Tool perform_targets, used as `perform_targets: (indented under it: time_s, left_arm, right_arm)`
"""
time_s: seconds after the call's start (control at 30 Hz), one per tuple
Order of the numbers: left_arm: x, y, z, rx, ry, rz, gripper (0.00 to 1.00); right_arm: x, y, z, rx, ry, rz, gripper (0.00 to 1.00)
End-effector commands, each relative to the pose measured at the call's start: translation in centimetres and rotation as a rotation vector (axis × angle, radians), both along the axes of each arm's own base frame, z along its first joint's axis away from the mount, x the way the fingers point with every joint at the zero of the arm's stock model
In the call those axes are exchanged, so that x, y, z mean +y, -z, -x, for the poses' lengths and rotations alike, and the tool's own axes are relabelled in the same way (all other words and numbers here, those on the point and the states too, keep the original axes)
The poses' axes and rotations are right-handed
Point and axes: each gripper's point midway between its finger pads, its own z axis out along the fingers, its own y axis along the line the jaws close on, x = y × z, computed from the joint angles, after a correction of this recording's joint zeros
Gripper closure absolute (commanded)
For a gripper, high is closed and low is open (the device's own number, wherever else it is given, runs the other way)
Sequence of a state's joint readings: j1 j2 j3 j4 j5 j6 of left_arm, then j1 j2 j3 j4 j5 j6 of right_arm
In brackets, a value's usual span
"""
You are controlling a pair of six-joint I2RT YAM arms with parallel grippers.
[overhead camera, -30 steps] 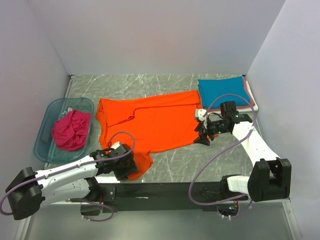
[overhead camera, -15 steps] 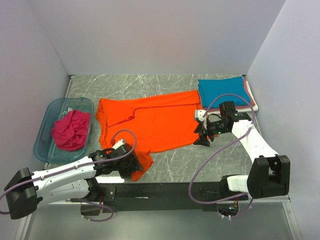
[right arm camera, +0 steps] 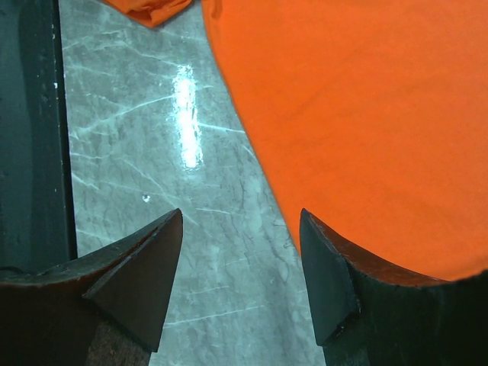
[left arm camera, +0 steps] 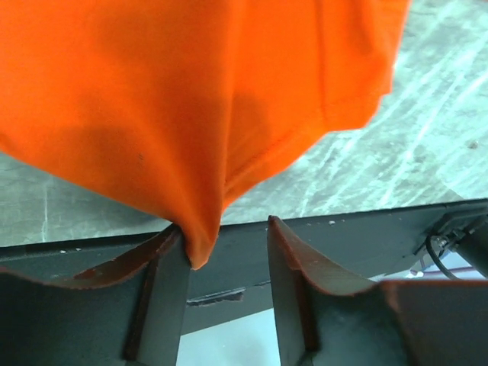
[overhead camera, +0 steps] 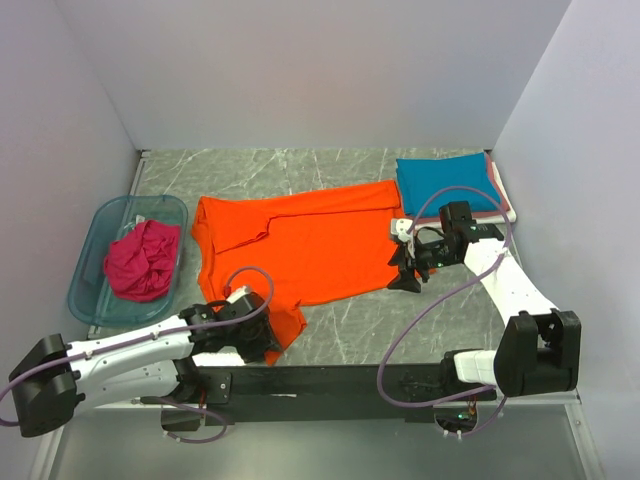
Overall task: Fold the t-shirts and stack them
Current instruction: Fold the tshirt
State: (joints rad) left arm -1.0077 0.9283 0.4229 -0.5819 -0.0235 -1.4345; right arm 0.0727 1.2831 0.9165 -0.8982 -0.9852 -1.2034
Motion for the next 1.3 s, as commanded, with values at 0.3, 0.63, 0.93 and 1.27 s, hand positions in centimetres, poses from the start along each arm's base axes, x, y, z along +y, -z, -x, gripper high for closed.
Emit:
perform_targets:
  time_s: [0.3,0.63,0.93,1.27]
  left_arm:
    - [-0.8,0.4,-0.2,-0.012,0.023,0.016,0.82]
    - [0.0,-1.2,0.0,-0.029,-0.008,0.049,1.0]
    - [-0.2,-3.4,-0.7,-0.072,-0.07,0.177,1.0]
    - [0.3,-4.2,-1.7,-0.093,-0.091,0.212,1.0]
  right_arm:
    - [0.1,-1.4,-0.6,-0.023,-0.011,-0.03,0.3]
    - [-5.7,0.1,-2.9,-0.148,0.09,0.192,0.28]
    - [-13.4,5.1,-4.1,-0.267,-0.137,0.43,0.29]
    - [-13.8,8.2,-8.0,-0.337,-0.177,0.542,0.34]
